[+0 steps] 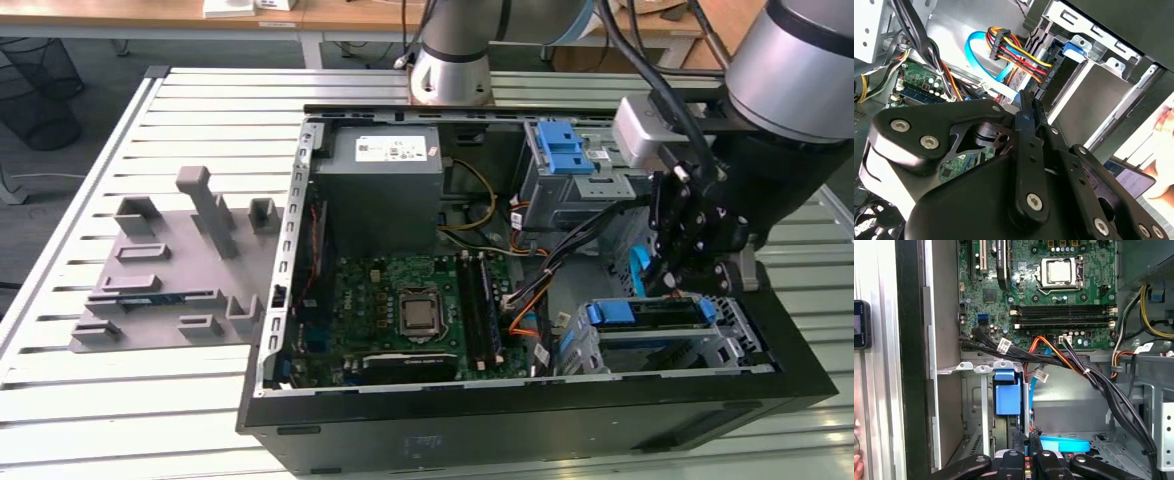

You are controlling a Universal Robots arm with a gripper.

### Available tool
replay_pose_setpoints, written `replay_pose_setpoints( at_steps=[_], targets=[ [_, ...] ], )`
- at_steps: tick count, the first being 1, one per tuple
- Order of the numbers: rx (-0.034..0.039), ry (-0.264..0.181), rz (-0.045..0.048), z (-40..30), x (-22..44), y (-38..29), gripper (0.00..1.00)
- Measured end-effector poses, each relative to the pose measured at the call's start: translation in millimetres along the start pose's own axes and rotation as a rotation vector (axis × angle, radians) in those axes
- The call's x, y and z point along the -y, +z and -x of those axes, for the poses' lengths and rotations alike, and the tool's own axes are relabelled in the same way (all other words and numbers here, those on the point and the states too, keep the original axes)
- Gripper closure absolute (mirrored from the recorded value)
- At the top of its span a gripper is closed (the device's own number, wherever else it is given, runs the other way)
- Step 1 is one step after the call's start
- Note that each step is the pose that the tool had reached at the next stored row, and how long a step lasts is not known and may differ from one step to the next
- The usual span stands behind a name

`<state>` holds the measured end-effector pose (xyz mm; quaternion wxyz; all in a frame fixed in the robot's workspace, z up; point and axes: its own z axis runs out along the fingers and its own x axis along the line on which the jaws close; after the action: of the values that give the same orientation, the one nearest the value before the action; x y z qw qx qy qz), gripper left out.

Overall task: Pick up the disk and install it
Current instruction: 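Insert the second disk wire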

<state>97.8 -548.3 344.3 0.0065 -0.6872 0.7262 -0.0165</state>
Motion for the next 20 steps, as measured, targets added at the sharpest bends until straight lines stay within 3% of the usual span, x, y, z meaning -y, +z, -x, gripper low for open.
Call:
replay_pose_setpoints(
  at_steps=[10,16,20],
  targets=[
    [0.0002,0.0,0.0002,-1.8,0.7,2.6,0.84],
    [0.0092,0.001,0.0007,-2.8,1.2,5.7,0.84],
    [0.0111,0.001,0.0008,-3.7,1.5,6.7,0.84]
  ],
)
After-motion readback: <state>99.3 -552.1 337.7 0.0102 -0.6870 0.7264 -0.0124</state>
